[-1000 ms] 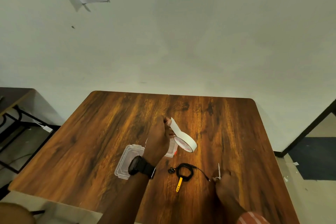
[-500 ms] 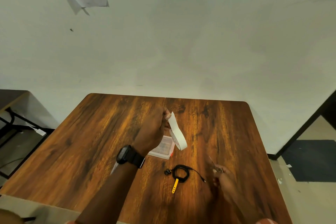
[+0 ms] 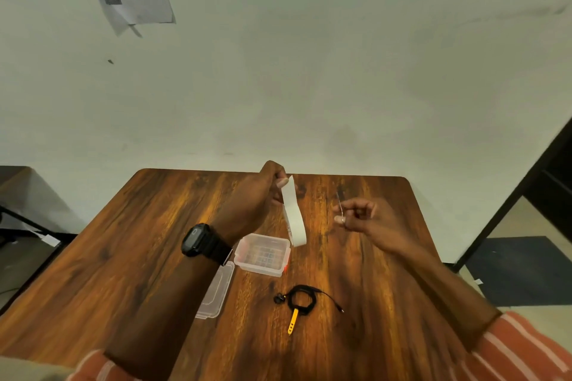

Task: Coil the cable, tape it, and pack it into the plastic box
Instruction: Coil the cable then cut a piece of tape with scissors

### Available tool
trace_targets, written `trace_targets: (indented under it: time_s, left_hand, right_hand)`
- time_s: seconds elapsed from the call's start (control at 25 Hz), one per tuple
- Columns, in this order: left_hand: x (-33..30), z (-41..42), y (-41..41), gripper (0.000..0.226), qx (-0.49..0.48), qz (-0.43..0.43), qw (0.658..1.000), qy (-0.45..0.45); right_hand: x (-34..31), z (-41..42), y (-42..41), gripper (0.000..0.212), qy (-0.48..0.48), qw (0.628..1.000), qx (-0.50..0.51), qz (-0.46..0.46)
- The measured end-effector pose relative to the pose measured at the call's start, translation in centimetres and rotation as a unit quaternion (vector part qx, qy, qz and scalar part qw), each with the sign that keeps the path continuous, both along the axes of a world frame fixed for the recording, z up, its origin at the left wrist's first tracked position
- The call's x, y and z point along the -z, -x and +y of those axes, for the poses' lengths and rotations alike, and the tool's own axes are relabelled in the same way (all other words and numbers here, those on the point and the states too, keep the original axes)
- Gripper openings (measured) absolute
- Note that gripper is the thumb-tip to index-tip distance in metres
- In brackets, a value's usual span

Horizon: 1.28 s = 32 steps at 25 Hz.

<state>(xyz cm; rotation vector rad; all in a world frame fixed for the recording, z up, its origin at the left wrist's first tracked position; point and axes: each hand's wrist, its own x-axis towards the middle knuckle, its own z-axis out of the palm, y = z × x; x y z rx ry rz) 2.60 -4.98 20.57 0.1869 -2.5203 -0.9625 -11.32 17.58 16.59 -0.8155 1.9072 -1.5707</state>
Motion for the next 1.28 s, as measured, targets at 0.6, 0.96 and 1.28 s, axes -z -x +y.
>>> trace_targets:
  time_s: [0.6, 0.96, 1.28]
  left_hand:
    - [-2.3, -0.1, 0.4, 0.01, 0.023, 0.026, 0.999, 0.02]
    - [-3.1, 0.2, 0.6, 0.016, 0.002, 0.044, 0.995, -0.087]
    - [0.0, 1.3, 0.4, 0.016, -0.055, 0.054, 0.997, -0.017]
  right_hand:
    - [-12.0, -5.4, 2.6, 0.047, -0.262, 0.782, -0.278, 0.493]
    - [-11.4, -6.1, 2.5, 0.029, -0.204, 0.821, -0.293, 0.446]
    - [-7.6, -4.5, 0.7, 0.013, -0.157, 0.889, -0.268, 0.336]
